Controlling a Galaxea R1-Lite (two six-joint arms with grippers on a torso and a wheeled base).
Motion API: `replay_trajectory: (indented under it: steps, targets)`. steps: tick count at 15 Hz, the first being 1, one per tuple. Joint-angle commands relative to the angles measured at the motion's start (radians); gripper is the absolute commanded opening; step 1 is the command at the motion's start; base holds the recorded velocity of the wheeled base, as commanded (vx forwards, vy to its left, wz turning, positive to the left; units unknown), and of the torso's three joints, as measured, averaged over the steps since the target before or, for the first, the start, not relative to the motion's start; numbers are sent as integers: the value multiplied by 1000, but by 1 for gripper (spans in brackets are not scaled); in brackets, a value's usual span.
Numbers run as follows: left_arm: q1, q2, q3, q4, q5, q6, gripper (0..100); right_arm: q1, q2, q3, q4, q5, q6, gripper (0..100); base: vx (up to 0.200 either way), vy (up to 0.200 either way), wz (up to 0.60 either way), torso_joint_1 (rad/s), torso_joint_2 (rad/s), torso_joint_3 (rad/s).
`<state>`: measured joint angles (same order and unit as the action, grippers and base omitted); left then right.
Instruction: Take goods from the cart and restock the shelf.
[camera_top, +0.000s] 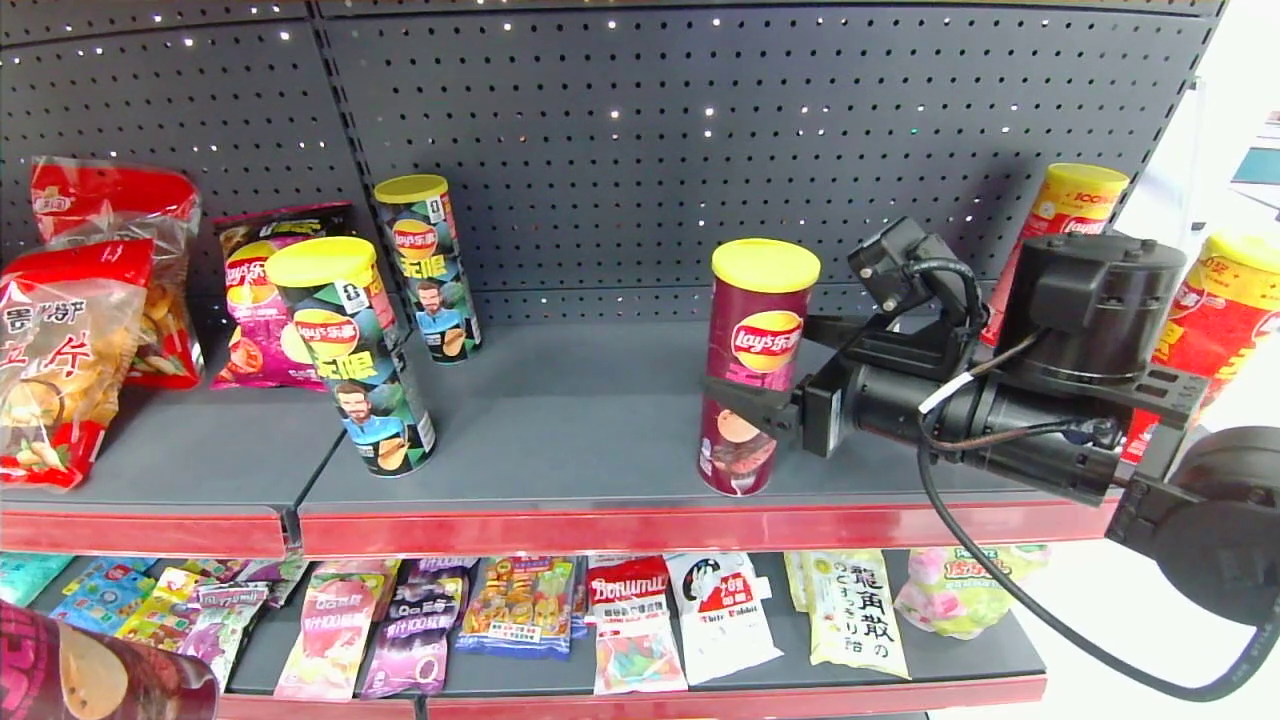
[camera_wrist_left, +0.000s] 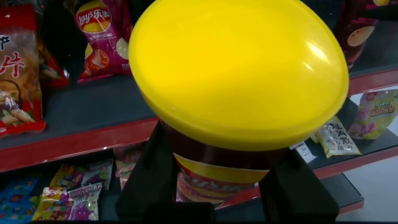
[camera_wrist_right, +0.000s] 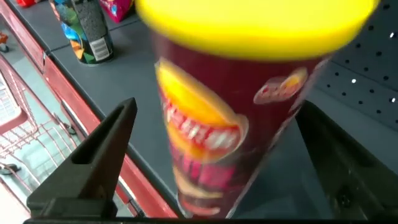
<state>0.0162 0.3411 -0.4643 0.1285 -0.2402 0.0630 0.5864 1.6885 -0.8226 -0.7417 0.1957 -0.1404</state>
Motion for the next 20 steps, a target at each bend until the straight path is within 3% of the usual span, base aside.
replay_trajectory:
  steps: [1,5,10,11,15,16,19,20]
  targets:
    - [-1,3,-1,0,-1,0,0,-13,-33,37,-2,-1,-1,100,0,0,0,0,0,0]
    - [-2,7,-1,0,-5,0,0,-22,-142,131,-2,-22,4,100,0,0,0,0,0,0]
    - [-5,13,1,0,-11,0,0,-37,-503,485,22,-39,-4,100,0,0,0,0,0,0]
    - [-5,19,1,-1,-11,0,0,-76,-606,540,73,-68,-7,100,0,0,0,0,0,0]
    - [-5,38,1,-6,-28,1,0,-358,-1023,539,507,-93,2,100,0,0,0,0,0,0]
    - [-5,42,-1,-9,-39,1,0,-456,-1222,513,763,-93,12,100,0,0,0,0,0,0]
    - [-5,67,-5,-9,-54,1,0,-556,-1517,399,1260,-99,22,100,0,0,0,0,0,0]
    - [-7,70,-5,-9,-57,1,0,-556,-1566,404,1294,-108,24,100,0,0,0,0,0,0]
